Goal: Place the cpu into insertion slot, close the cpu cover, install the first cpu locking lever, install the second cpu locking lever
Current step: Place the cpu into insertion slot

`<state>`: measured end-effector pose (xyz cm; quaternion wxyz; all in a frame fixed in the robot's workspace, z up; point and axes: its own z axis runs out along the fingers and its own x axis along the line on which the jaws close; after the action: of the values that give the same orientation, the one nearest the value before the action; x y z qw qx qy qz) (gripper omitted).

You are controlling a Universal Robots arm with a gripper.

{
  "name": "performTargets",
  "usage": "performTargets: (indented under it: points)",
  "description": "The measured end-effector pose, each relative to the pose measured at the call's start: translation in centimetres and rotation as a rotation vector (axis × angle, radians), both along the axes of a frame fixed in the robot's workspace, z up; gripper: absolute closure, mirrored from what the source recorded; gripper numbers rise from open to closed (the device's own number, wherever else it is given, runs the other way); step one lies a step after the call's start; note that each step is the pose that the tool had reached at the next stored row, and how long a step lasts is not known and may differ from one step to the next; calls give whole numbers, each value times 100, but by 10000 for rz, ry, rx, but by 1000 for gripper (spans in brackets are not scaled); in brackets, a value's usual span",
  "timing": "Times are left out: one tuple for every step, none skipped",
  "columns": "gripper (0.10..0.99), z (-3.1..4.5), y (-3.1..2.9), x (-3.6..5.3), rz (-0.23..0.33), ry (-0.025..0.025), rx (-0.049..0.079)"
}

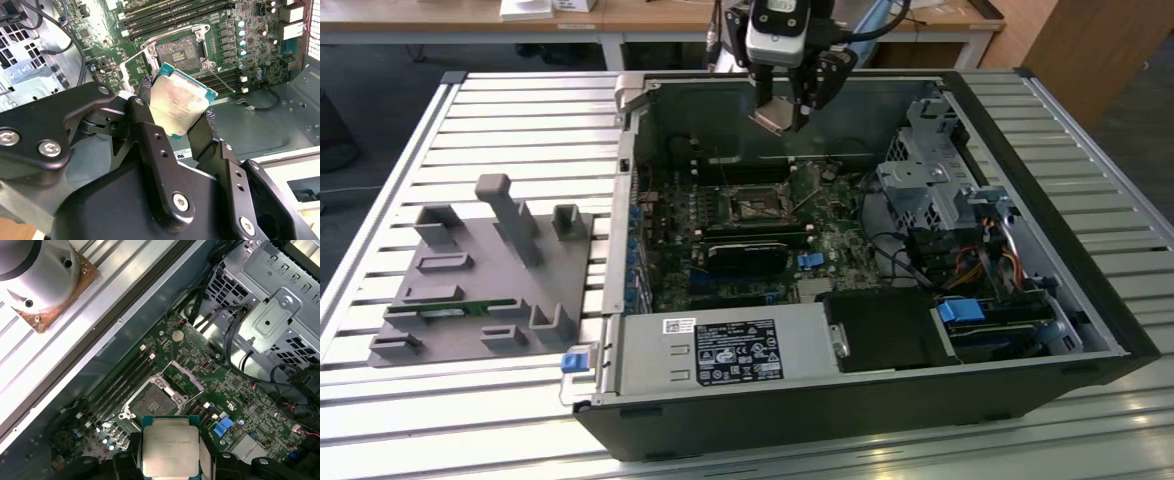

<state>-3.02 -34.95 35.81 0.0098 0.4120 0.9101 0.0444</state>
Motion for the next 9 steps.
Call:
performTargets:
  points:
    - [545,-3,0,0,-114,-1,-4]
    - [545,-5,0,0,-247,-1,-10]
    - [545,-6,0,0,-378,0,-13]
    - [545,-7,0,0,-506,1,-16]
    - [545,-8,0,0,-639,0,-16]
    - [545,-9,0,0,-771,1,-18]
    - [545,-10,0,0,-906,1,-19]
    - [545,-12,0,0,-1023,1,-19]
    - [545,-16,0,0,-1130,1,-20]
